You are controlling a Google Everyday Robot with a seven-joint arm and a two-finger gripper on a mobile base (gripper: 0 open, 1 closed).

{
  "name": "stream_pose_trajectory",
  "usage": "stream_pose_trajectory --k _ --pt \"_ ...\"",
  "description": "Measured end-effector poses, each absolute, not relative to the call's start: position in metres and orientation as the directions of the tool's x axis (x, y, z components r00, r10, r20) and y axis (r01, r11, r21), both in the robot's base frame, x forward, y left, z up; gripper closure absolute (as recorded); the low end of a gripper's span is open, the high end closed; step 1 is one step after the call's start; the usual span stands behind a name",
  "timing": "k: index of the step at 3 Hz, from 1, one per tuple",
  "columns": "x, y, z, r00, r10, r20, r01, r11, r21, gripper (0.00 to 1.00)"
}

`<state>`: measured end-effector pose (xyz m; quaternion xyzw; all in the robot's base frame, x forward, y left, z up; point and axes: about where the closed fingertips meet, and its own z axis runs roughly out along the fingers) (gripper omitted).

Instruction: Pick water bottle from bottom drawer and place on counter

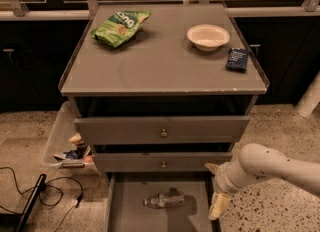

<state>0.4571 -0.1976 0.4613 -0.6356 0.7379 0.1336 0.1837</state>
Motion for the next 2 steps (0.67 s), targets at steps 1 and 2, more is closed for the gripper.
stream_pose_trajectory --k 1,2 --pt "0.453 -0.19 0.446 -0.123 -0.872 -0.474 -0.99 0.142 -0.005 0.0" --pt "0.449 -0.163 0.409 -0.119 -0.813 -0.57 -0.991 0.135 0.015 0.0"
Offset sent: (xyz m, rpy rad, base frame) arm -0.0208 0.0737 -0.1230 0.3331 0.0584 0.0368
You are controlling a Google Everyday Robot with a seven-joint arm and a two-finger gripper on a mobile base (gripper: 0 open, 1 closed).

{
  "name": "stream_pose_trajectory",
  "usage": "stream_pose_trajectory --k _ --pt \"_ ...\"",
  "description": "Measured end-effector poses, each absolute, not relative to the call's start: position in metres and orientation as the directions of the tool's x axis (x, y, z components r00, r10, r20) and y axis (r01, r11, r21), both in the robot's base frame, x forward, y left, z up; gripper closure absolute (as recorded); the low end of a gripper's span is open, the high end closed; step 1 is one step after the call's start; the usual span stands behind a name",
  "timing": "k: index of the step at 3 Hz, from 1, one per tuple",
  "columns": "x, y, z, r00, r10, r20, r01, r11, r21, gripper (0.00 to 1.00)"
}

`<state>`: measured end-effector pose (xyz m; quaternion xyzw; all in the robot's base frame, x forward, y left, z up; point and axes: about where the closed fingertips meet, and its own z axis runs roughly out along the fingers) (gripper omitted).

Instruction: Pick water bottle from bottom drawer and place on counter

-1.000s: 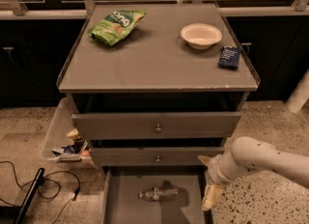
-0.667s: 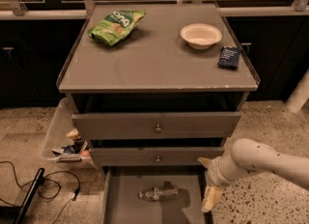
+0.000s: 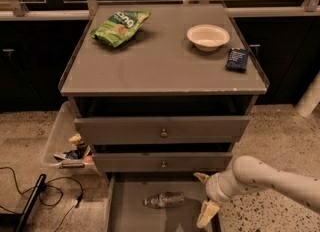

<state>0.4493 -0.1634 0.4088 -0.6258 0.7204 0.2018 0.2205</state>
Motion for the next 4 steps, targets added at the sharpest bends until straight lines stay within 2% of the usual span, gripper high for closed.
stream_pose_trajectory --k 1,2,3,4 --pt "0.446 -0.138 0.365 -0.09 -0.748 -0.657 -0.992 0.123 -0.003 0.0" --pt "0.449 -0.113 0.321 -0.005 -0.684 -0.729 -0.993 0.089 -0.077 0.0" --pt "0.464 -0.096 0.263 -0.018 -0.665 -0.746 -0.994 0.09 -0.056 0.0" --pt "0.464 -0.096 0.263 -0.017 -0.665 -0.746 -0.994 0.089 -0.056 0.0"
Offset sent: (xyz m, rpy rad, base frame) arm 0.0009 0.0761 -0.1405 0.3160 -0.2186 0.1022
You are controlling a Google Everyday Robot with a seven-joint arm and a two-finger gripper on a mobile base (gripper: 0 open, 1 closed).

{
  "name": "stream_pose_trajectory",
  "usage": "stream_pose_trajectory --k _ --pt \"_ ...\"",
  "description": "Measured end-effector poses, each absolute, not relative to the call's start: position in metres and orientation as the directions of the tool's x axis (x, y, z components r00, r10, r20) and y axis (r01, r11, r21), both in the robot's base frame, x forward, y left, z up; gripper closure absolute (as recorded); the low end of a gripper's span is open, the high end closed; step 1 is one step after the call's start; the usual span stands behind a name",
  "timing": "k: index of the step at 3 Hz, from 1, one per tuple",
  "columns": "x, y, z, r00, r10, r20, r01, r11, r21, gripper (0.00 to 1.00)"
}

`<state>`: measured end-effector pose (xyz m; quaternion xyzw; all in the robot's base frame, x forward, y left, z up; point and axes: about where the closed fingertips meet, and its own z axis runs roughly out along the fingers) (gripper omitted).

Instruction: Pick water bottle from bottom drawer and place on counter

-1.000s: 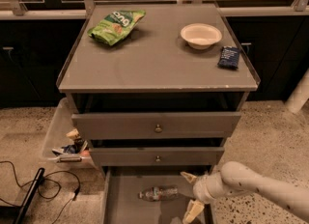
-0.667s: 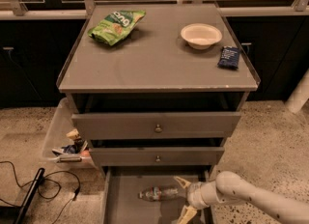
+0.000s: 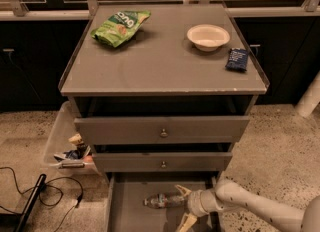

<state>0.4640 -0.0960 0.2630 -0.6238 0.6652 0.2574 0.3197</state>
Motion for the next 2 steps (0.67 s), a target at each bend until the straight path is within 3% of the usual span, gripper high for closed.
stream_pose_trajectory --k 2 --pt "0.493 -0.083 0.204 -0.044 -0.675 -0.736 -0.992 0.119 -0.05 0.0"
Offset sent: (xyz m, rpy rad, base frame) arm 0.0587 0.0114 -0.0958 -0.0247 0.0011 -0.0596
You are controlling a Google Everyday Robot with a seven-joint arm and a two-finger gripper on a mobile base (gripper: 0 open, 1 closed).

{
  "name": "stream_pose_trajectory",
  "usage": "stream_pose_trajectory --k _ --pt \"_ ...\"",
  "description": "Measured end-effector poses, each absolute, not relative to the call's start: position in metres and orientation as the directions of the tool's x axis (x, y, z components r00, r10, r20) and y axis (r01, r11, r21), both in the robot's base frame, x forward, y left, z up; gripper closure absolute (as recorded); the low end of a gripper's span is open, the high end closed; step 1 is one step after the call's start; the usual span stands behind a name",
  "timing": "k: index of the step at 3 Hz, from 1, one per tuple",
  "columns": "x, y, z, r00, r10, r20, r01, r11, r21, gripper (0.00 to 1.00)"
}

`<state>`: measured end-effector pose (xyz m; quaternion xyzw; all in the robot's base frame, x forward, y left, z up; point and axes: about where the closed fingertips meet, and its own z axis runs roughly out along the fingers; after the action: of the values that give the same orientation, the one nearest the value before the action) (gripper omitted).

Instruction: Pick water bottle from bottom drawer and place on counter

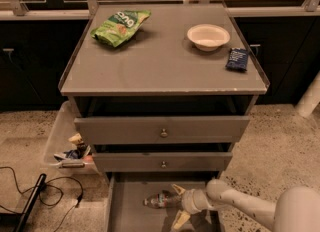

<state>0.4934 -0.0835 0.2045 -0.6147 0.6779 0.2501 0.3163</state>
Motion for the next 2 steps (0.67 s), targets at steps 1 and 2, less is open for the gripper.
stream_pose_trajectory --k 1,2 --pt "0.509 -0.082 0.183 -0.041 -0.683 -0.73 -0.99 0.126 -0.063 0.0" --pt "0.52 -0.081 0.165 -0.026 -0.692 -0.722 -0.989 0.122 -0.081 0.0"
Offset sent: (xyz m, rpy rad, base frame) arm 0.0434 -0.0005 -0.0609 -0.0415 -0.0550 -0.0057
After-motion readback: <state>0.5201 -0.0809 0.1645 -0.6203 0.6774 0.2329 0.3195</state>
